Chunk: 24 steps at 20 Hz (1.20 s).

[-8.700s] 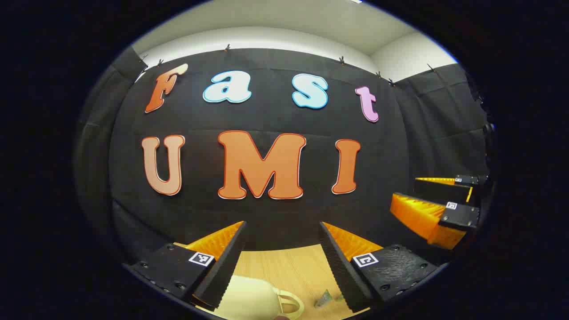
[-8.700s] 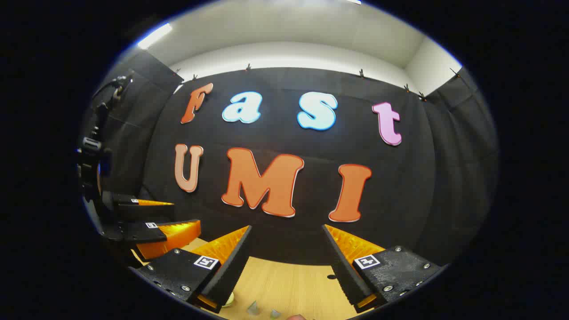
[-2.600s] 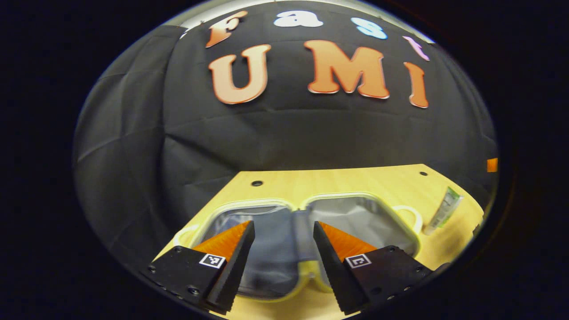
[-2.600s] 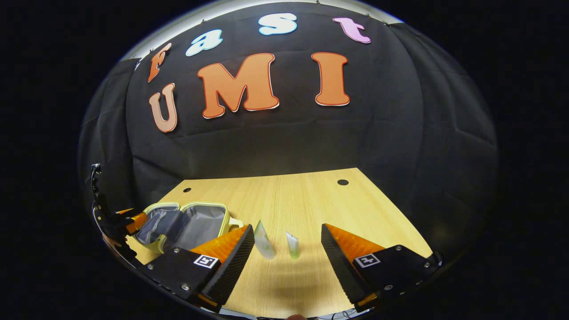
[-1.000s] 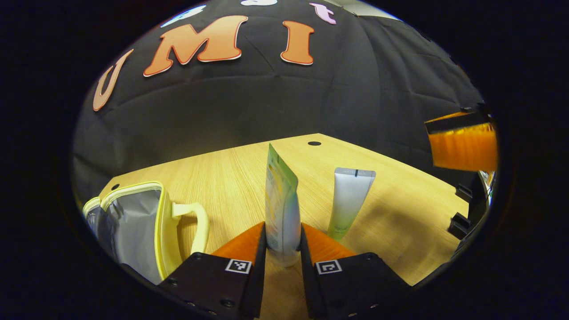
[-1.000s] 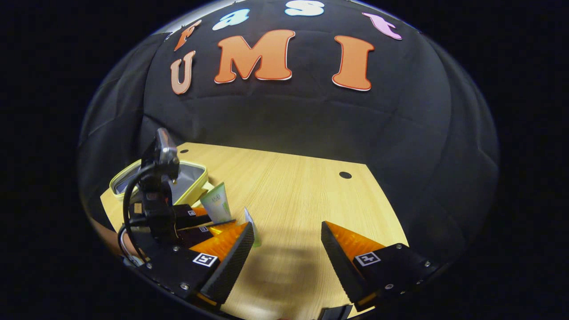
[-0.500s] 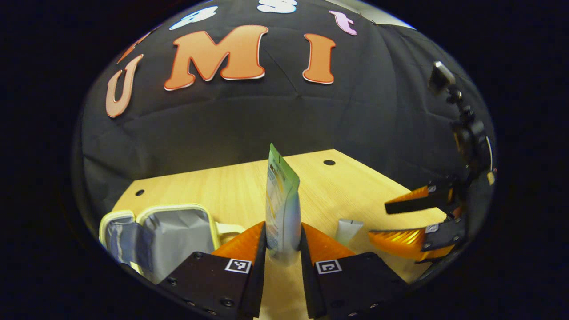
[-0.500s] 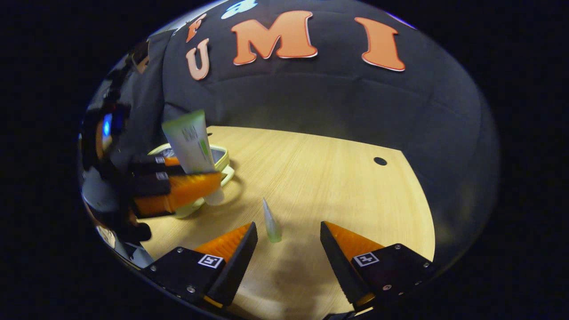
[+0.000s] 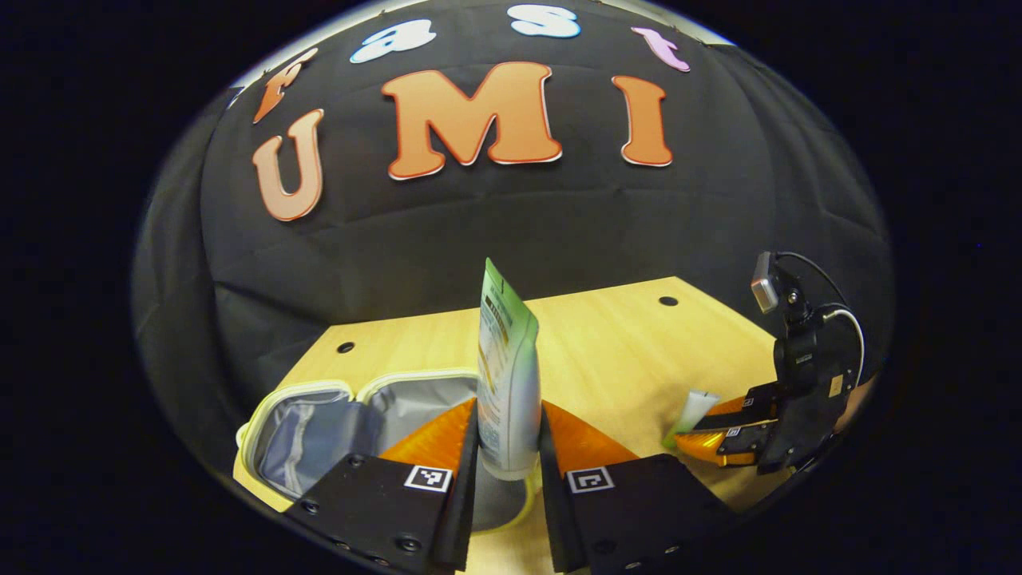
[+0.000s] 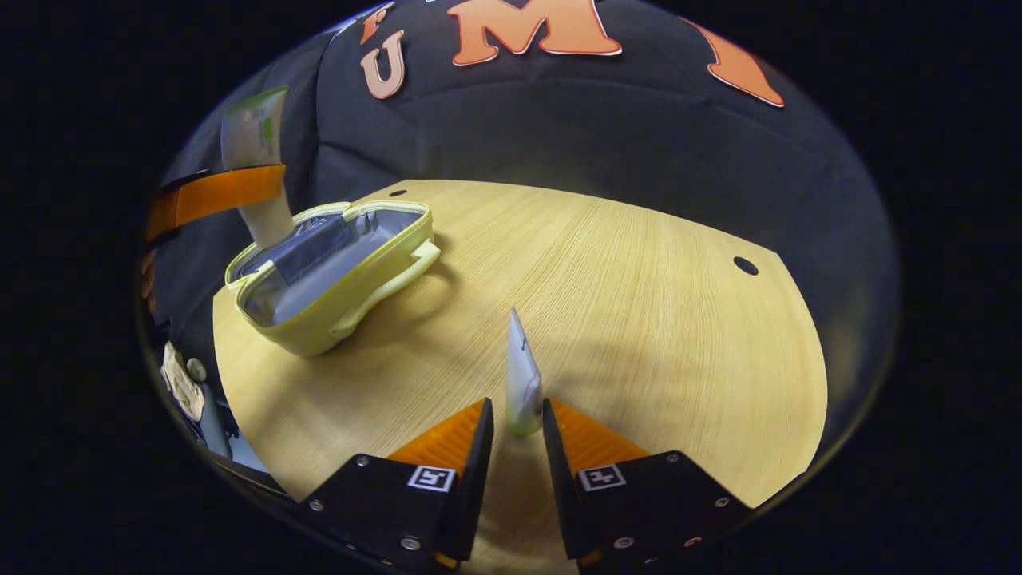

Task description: First open the suitcase, pack the skin care products into it, and then close the suitcase.

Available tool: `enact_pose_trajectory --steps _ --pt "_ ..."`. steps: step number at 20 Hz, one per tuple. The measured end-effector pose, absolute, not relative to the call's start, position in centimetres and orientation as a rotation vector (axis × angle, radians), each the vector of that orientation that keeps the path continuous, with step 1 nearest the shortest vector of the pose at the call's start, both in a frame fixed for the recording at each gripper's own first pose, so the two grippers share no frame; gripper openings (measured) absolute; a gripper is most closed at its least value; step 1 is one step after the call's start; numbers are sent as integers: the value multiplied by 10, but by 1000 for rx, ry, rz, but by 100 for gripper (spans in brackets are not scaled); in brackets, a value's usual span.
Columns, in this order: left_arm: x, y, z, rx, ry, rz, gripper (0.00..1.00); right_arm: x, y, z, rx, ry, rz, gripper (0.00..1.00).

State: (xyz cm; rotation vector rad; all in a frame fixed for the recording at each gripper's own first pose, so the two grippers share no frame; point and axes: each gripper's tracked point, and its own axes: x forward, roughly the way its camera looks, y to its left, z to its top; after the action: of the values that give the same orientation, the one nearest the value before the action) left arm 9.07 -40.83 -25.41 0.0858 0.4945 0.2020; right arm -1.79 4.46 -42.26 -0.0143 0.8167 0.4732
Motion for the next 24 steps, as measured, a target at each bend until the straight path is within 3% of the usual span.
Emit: enact_pose_trajectory --steps 2,4,11,24 --pt "82 -394 -254 95 505 244 37 -18 52 -421 22 817 502 30" --pt "76 -384 -255 89 514 273 38 -18 54 -418 26 814 513 27" --pt "72 -348 -260 55 530 283 38 -12 76 -362 7 725 499 26" --pt "48 -324 -313 -38 733 38 38 -14 201 -303 31 676 404 26"
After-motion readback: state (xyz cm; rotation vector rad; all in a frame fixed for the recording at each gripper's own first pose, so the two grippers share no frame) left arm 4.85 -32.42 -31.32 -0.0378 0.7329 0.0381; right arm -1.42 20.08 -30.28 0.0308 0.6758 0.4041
